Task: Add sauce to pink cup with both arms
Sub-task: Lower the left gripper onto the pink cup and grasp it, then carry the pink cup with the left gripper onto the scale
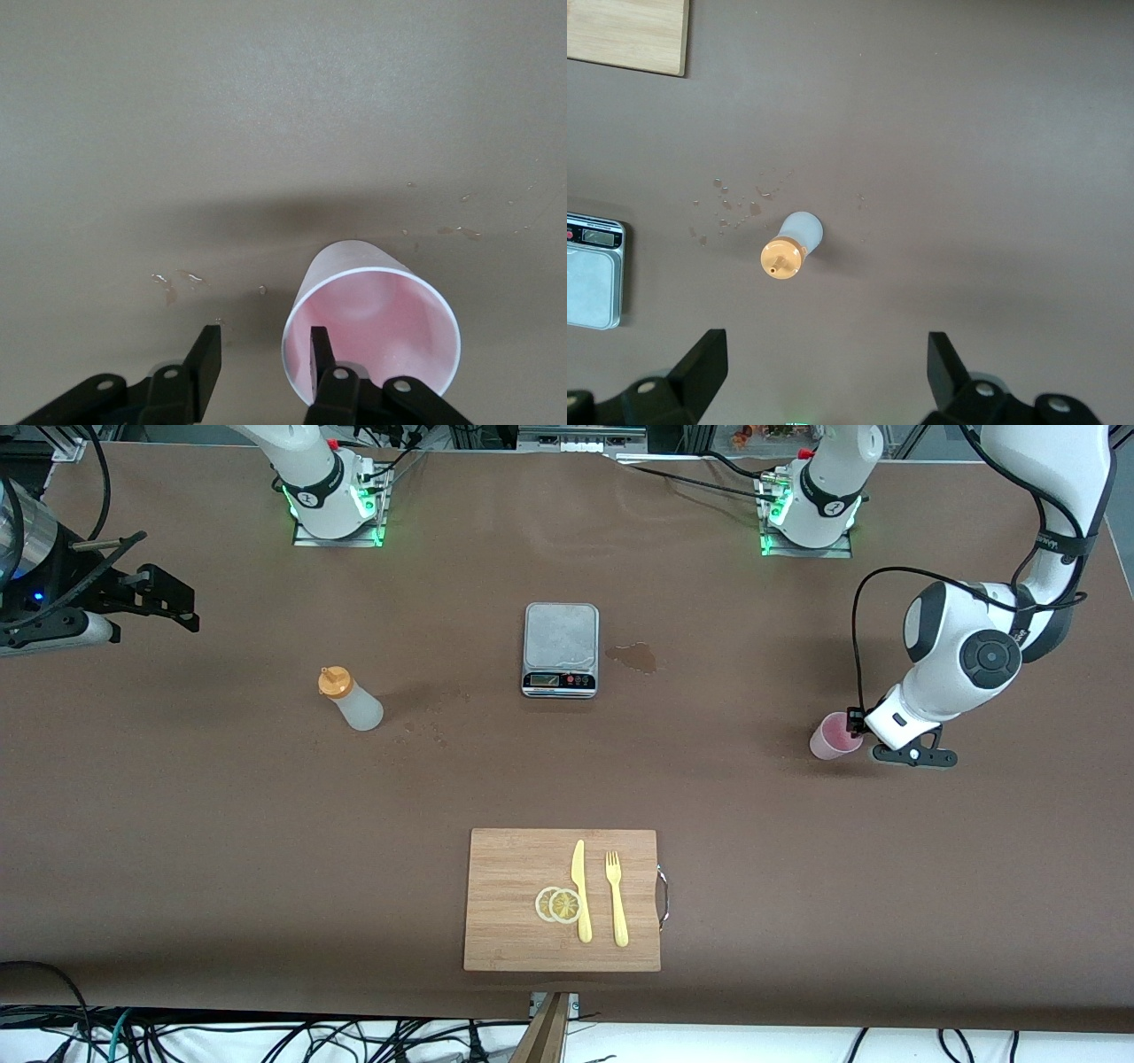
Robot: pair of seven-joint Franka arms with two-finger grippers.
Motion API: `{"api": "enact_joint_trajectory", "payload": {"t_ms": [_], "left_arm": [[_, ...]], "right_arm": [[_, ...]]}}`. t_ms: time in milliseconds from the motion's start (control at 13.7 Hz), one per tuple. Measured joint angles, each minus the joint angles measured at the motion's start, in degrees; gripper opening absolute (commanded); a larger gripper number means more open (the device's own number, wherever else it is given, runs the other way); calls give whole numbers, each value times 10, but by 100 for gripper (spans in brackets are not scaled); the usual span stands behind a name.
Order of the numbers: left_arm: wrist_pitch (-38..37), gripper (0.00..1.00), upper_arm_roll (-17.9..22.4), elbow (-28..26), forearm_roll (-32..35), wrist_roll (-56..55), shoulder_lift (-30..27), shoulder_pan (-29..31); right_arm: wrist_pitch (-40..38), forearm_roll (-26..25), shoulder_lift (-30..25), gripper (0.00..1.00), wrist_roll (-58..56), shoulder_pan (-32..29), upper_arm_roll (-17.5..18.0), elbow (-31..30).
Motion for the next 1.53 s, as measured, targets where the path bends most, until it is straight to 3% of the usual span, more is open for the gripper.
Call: {"api": "enact_joint_trajectory", "payload": {"t_ms": [146, 219, 584, 876, 1169, 1534], "left_arm": [[0, 5, -1, 0, 0, 0, 2, 0], [0, 0, -1, 0, 0, 0, 3, 0], [-1, 0, -17, 4, 0, 0, 1, -4], [-25, 0, -59, 20, 0, -1, -5, -5], [-174, 0, -139, 102, -67, -53, -35, -6], [-196, 0, -302, 125, -91, -348, -29, -24]], "right_arm": [[0, 0, 0, 100, 0, 0, 0, 0], [0, 0, 0, 100, 0, 0, 0, 0], [0, 0, 0, 100, 0, 0, 0, 0], [0, 0, 0, 100, 0, 0, 0, 0], [0, 0, 0, 100, 0, 0, 0, 0], [0, 0, 0, 100, 0, 0, 0, 0]]}}
